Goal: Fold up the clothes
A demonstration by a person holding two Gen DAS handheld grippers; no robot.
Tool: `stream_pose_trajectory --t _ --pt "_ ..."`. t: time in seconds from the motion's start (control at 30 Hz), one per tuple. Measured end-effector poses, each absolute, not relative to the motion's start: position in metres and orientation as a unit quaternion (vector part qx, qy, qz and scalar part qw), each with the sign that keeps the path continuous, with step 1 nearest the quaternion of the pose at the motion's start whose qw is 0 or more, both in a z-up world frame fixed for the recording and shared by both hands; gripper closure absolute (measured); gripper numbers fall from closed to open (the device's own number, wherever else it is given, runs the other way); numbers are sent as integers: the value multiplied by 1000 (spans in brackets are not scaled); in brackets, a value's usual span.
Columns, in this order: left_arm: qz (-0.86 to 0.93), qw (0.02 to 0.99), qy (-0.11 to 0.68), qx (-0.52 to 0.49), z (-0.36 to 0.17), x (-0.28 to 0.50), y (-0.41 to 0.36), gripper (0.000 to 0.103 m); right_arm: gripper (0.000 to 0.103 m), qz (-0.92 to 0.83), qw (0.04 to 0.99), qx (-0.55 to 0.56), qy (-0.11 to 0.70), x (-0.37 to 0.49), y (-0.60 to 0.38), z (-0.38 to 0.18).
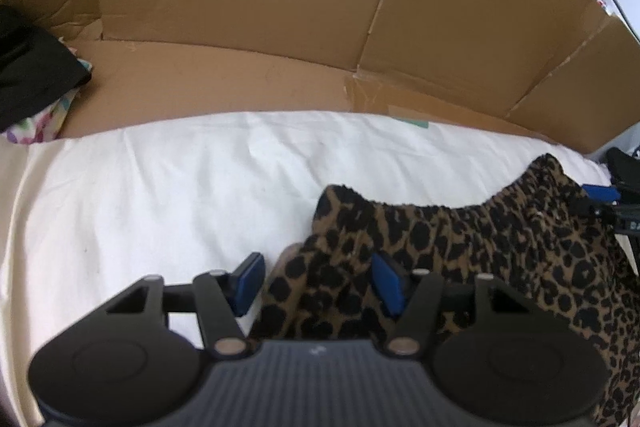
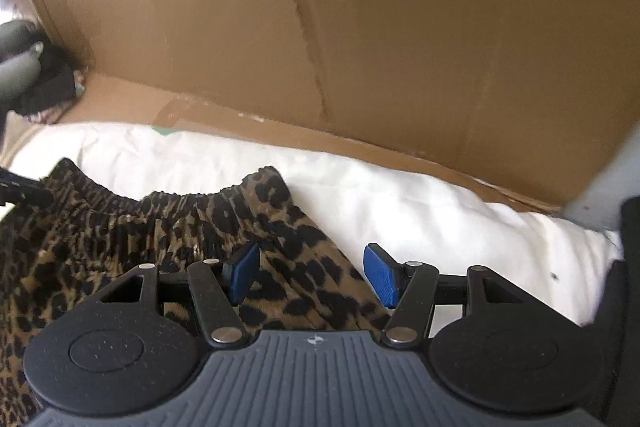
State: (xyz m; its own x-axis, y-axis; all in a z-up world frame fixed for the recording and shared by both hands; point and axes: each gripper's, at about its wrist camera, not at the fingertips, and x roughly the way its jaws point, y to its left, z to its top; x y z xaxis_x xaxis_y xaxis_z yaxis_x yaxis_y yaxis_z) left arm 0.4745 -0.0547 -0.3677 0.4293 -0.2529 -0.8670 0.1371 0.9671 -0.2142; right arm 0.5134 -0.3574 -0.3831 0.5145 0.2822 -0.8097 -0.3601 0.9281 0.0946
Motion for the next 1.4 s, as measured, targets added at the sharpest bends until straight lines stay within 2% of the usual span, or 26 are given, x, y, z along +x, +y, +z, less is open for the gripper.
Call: stream_pose_trajectory --t 0.07,0.1,0.13,0.17,0.2,0.3,0.37,0.6,0.73,0.83,1.0,1.07,1.17,1.27,1.4 --pt "-120 845 519 -53 -368 474 -54 58 42 187 864 -55 464 518 -351 -388" --pt "-120 844 520 -51 -369 473 -53 64 55 190 861 -59 468 521 -349 -391" --pt "-119 843 522 -49 -370 473 -53 72 63 191 859 -66 471 522 -346 -393" --pt "-120 841 524 -51 -371 472 -52 75 88 189 859 -75 471 523 -345 -394" --pt "-122 841 525 -52 -372 472 -51 76 97 186 859 -83 470 523 -344 -394" --pt "-126 842 524 -42 -371 473 -54 83 103 183 858 -82 472 524 -349 -394" --pt "-124 846 517 -31 -367 475 -56 89 103 175 861 -79 470 527 -354 -392" --pt "-112 862 495 -12 -365 480 -66 92 103 135 865 -76 478 536 -362 -392" --pt "-113 859 500 -1 -370 483 -69 91 103 124 863 -78 484 540 -362 -393" --pt "-98 855 509 3 -367 480 -70 85 101 124 863 -60 486 540 -367 -388" --pt "-110 869 482 14 -342 461 -75 83 86 142 879 -36 454 528 -384 -361" --pt "-124 871 475 10 -331 454 -79 79 84 150 886 -29 438 518 -394 -346" --pt "-160 866 474 -2 -321 442 -88 70 73 161 887 -34 431 499 -407 -326" --pt "-176 865 470 7 -317 425 -102 66 64 168 883 -46 435 474 -424 -313" --pt "-184 863 470 -11 -323 404 -113 66 63 158 875 -78 451 441 -450 -317"
